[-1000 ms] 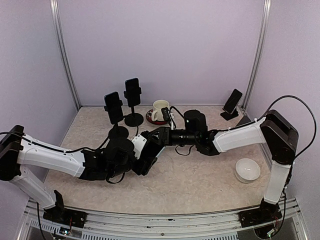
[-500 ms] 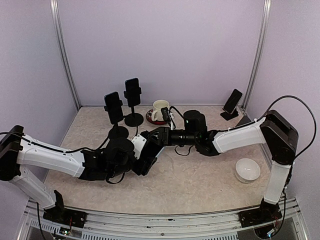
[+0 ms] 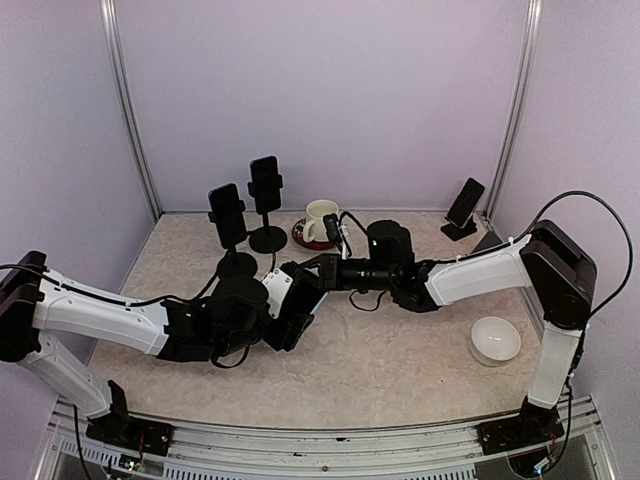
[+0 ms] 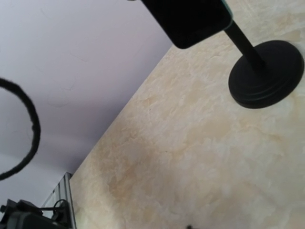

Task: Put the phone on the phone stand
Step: Pass from the left arm to the right

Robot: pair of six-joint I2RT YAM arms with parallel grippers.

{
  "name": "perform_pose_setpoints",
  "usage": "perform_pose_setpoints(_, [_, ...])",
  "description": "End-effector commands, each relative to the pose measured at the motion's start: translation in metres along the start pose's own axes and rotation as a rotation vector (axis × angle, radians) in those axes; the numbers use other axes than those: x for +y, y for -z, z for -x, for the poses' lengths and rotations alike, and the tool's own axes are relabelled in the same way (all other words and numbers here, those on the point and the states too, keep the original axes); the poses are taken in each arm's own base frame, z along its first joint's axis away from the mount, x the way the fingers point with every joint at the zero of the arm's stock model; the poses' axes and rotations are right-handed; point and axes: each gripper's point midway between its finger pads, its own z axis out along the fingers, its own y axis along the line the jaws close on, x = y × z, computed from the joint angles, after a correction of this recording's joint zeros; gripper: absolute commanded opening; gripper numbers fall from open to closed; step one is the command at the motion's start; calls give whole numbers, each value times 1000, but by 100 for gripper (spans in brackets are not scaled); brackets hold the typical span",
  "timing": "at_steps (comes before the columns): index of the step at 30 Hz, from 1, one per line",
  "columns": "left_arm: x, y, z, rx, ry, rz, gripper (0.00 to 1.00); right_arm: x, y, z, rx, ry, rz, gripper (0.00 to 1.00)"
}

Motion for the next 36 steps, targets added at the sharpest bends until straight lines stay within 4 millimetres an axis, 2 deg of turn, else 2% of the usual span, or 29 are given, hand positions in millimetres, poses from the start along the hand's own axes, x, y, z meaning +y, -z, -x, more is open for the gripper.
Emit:
perform_pose_setpoints(1, [6,8,29,-92,53,21,53,27,-1,-9,33,24,80,22])
perform_pose_setpoints(5, [7,7,28,-88,45,29,54,27,-2,-8,34,29,78,12])
perform_pose_setpoints(14, [7,7,31,-92,44,29,53,29,-3,-5,34,34,83,2])
perform_pose_setpoints(35, [11,9,34,-109,43,48,54,19,-8,-6,35,16,76,0])
perform_pose_setpoints(36, [11,9,34,-110,44,49,54,19,-8,-6,36,14,78,3])
